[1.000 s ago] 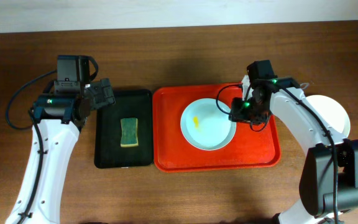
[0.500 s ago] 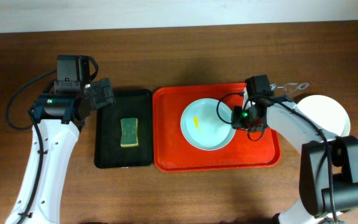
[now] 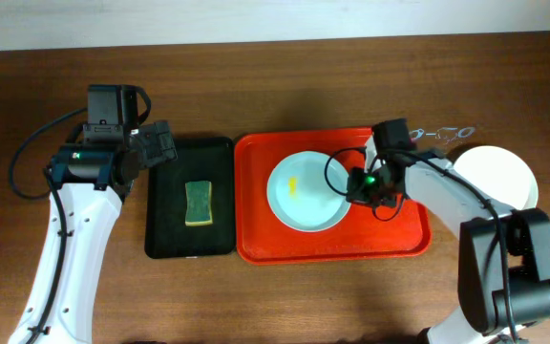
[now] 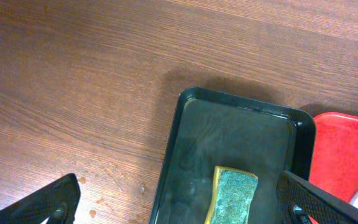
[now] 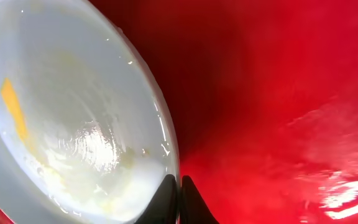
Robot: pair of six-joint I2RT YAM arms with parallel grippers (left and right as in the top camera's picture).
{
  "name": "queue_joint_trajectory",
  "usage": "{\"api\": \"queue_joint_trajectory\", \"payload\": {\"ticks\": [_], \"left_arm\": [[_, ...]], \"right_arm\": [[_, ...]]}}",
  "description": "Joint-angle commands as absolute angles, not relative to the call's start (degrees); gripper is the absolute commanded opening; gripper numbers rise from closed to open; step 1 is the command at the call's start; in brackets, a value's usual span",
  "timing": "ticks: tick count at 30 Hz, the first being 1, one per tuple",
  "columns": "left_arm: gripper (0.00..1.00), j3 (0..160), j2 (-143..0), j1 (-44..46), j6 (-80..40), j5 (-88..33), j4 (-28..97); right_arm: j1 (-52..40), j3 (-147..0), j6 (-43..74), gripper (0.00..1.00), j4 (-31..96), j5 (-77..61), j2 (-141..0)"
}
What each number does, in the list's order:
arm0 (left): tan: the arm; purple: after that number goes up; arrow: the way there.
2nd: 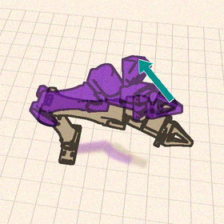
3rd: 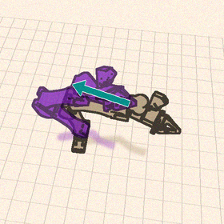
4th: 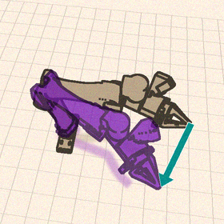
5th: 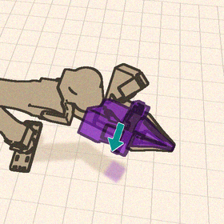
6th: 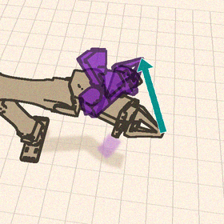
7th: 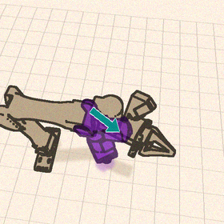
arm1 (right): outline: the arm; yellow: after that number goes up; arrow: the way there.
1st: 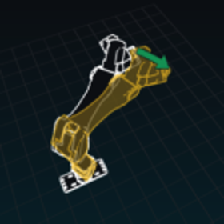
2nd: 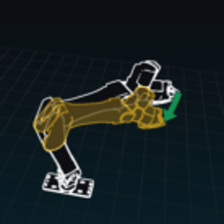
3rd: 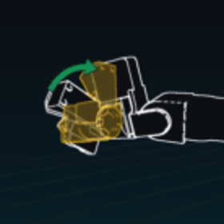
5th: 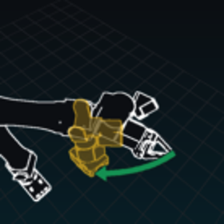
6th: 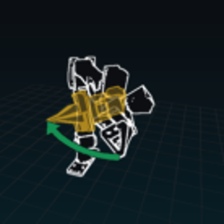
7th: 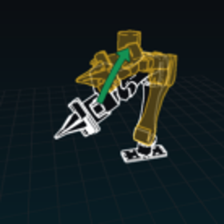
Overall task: Clean dirty plates on tray and stack at the side
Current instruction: 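Reach the left gripper toward the sponge on the black tray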
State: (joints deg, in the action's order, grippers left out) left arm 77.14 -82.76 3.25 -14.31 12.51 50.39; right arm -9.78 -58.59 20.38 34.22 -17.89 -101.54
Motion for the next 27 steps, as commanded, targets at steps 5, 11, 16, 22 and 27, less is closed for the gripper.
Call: {"api": "queue_joint_trajectory", "payload": {"ticks": [5,11,16,22,27], "left_arm": [[0.99,77.4,-82.7,3.0,-14.0,13.3,50.5],[0.99,77.4,-82.7,3.0,-14.0,13.3,50.5],[0.99,77.4,-82.7,3.0,-14.0,13.3,50.5],[0.99,77.4,-82.7,3.0,-14.0,13.3,50.5],[0.99,77.4,-82.7,3.0,-14.0,13.3,50.5]], "right_arm": [[-13.5,-58.1,22.0,0.42,33.7,-16.8,-101.6],[-13.5,-57.9,22.0,0.27,31.1,-14.1,-101.6],[-13.5,-57.0,22.0,0.16,29.6,-14.2,-101.6],[-13.5,-57.0,21.9,0.13,29.7,-13.2,-101.6],[-15.0,-56.3,21.5,0.04,28.6,-11.9,-101.7]]}}
